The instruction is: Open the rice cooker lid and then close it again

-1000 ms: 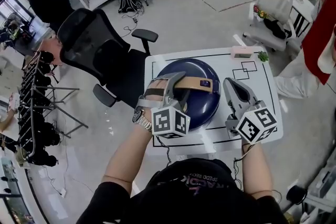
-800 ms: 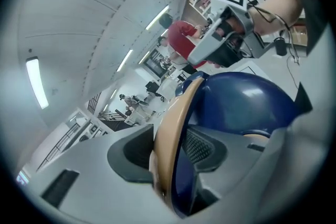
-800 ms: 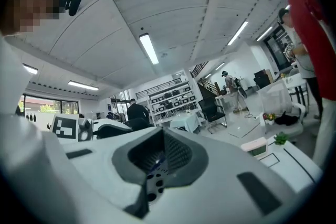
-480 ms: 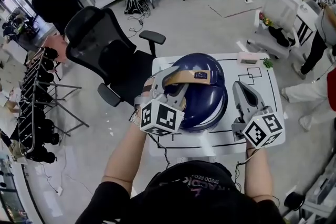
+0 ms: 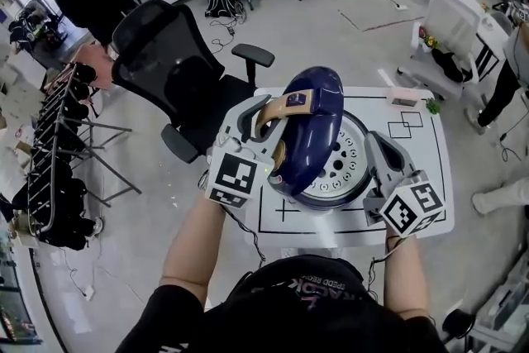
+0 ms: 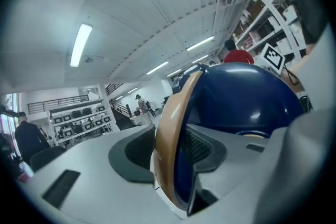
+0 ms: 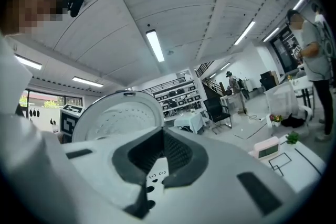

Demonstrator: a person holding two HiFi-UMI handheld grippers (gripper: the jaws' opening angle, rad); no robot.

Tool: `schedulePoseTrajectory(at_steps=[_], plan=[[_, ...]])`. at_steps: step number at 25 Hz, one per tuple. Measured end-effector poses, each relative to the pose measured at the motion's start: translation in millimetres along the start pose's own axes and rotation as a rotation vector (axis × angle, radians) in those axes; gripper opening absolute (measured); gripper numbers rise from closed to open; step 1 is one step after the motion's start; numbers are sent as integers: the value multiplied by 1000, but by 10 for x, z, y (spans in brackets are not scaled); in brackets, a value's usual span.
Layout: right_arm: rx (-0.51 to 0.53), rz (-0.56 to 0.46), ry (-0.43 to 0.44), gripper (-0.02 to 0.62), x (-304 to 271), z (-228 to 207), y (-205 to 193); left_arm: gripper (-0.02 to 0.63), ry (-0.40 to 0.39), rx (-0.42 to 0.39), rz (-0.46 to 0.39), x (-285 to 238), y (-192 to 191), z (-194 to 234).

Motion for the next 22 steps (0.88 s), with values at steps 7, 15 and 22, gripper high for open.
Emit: schedulePoseTrajectory(at_steps=[7, 15, 22], plan=[[-10, 2, 41, 2, -240, 76, -104, 128, 67, 97, 13, 86, -186, 259], [-11, 23, 81, 2, -561, 343, -232, 114, 108, 153, 34, 227, -387, 506], [-10, 31, 93, 2, -669, 443, -263, 110, 133, 240, 48, 284, -506, 633]])
Point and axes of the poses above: the fingertips, and each gripper's own axes: x backward along the fingers, z to its left, y out of its top, the point moved 7 cm from there along x, backward along the fingers, and after that the axes turned 8 degrees about y, right-handed, at the moved point
